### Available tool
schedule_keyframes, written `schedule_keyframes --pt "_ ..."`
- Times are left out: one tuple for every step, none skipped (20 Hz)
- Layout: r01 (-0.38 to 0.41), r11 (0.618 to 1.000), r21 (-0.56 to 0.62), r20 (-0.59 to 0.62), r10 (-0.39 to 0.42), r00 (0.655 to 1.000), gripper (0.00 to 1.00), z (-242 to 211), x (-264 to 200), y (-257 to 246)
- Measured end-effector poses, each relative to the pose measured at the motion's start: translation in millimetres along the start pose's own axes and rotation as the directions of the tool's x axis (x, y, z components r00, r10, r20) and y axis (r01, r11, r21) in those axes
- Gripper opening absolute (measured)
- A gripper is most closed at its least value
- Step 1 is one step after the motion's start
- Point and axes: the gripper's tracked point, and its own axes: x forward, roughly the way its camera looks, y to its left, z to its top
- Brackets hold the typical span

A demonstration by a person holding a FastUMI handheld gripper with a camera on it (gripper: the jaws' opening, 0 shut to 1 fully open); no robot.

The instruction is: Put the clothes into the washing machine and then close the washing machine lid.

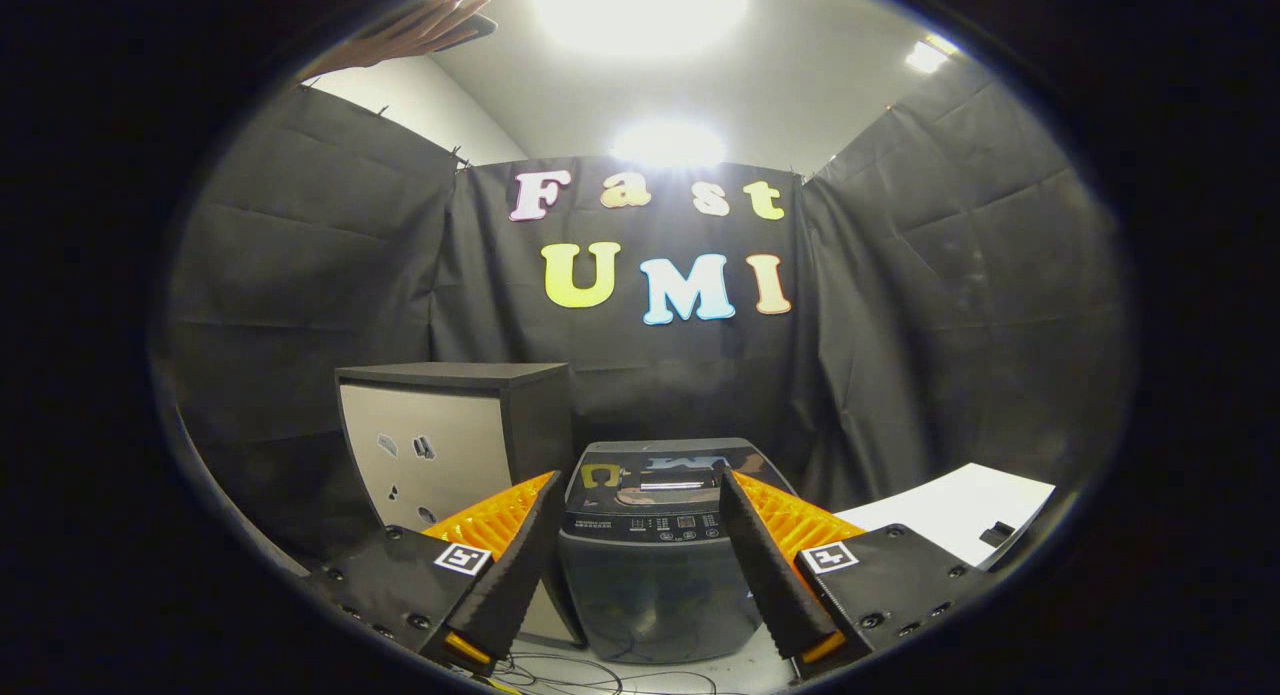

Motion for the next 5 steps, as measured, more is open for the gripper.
schedule_keyframes --pt "0.008 1.0 0.0 0.006 -0.008 1.0 0.96 1.5 -1.9 -2.9" --pt "0.013 1.0 -0.001 0.009 -0.013 1.0 0.97 2.6 -3.9 -4.6" --pt "0.019 1.0 -0.002 0.008 -0.019 1.0 0.96 2.0 -5.2 -6.0" --pt "0.025 1.0 -0.004 0.007 -0.025 1.0 0.97 1.0 -6.5 -7.1" --pt "0.029 1.0 -0.002 0.008 -0.029 1.0 0.97 2.1 -7.1 -8.0"
